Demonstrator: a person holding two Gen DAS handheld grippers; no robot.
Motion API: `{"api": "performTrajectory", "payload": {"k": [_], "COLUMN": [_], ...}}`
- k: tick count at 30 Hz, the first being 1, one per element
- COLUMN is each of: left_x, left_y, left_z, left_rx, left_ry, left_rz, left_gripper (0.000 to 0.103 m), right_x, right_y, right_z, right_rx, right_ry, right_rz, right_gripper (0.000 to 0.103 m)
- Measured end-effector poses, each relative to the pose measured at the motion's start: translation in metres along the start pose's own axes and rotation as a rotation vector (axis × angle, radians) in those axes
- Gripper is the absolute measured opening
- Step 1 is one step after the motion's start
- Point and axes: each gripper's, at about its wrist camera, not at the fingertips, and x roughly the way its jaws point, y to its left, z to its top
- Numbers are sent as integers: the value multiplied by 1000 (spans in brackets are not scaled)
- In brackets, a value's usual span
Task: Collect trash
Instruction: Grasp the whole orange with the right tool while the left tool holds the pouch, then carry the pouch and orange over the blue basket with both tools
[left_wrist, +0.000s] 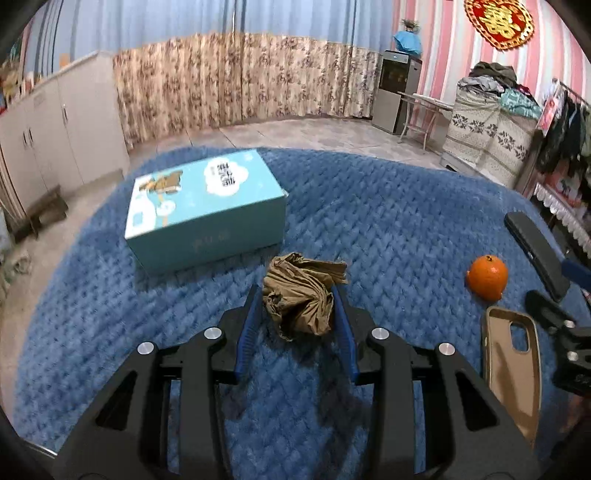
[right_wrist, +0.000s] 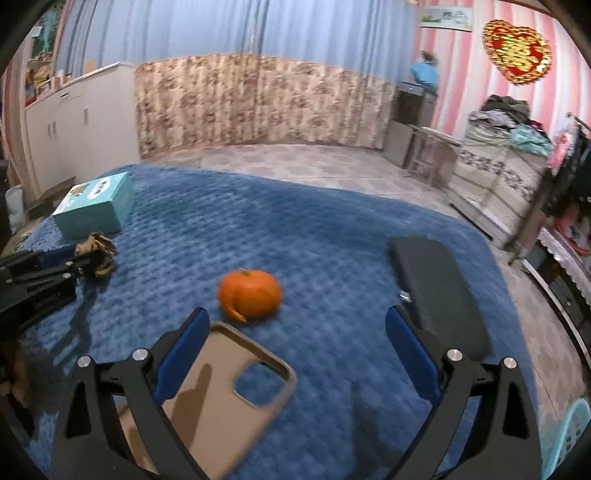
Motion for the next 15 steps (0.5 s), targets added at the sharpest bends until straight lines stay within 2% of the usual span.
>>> {"api": "performTrajectory", "payload": {"k": [3,5,7,9,10,15], "left_x": [0,2,4,4,5,7], "left_y": [-1,2,4,3,-1,-3], "left_z": [-2,-2,-2,-3,-2,-2], "left_rx": [2,-6,-25,-24,-18,-4], "left_ry": [-3,1,5,6,6,7], "left_rz": [-2,-9,-22,-20,-14,-3], "left_gripper": [37,37,37,37,37,37], "right_x": [17,29,37,41,41,33], "right_y": [5,7,9,9,10,7], "right_z": [7,9,8,9,9,11], "right_rx": [0,5,1,9,10,4], "right_ry": [32,63,82,86,82,47], "right_rz": [37,63,78,112,130,129], "right_gripper": [86,76,59,50,42,36]}}
